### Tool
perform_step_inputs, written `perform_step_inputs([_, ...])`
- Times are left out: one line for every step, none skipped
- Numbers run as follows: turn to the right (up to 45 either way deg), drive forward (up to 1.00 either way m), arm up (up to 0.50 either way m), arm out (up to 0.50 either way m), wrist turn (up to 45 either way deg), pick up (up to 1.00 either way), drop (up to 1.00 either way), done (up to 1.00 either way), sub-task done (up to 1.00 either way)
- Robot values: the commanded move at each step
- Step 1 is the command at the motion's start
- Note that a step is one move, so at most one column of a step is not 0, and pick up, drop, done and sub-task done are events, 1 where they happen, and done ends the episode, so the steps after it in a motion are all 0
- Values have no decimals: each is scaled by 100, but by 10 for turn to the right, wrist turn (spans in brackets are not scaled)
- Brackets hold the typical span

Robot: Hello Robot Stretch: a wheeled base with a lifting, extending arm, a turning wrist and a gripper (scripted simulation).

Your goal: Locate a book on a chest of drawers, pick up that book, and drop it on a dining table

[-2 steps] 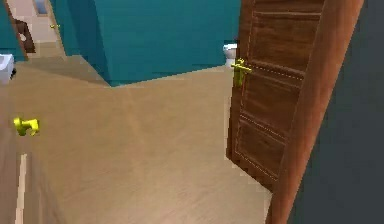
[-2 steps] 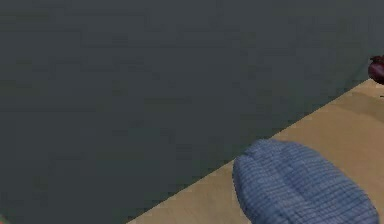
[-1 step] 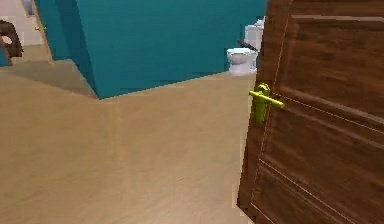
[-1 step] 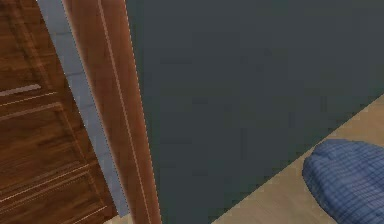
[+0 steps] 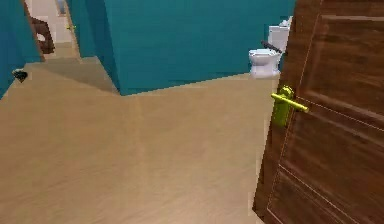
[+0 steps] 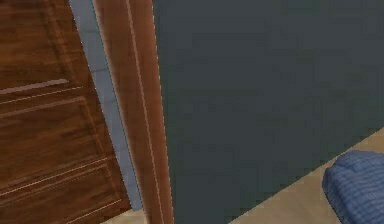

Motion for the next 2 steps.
perform_step_inputs([0, 95, 0, 0, 0, 0, 0, 0, 0])
perform_step_inputs([-300, 0, 0, 0, 0, 0, 0, 0, 0])
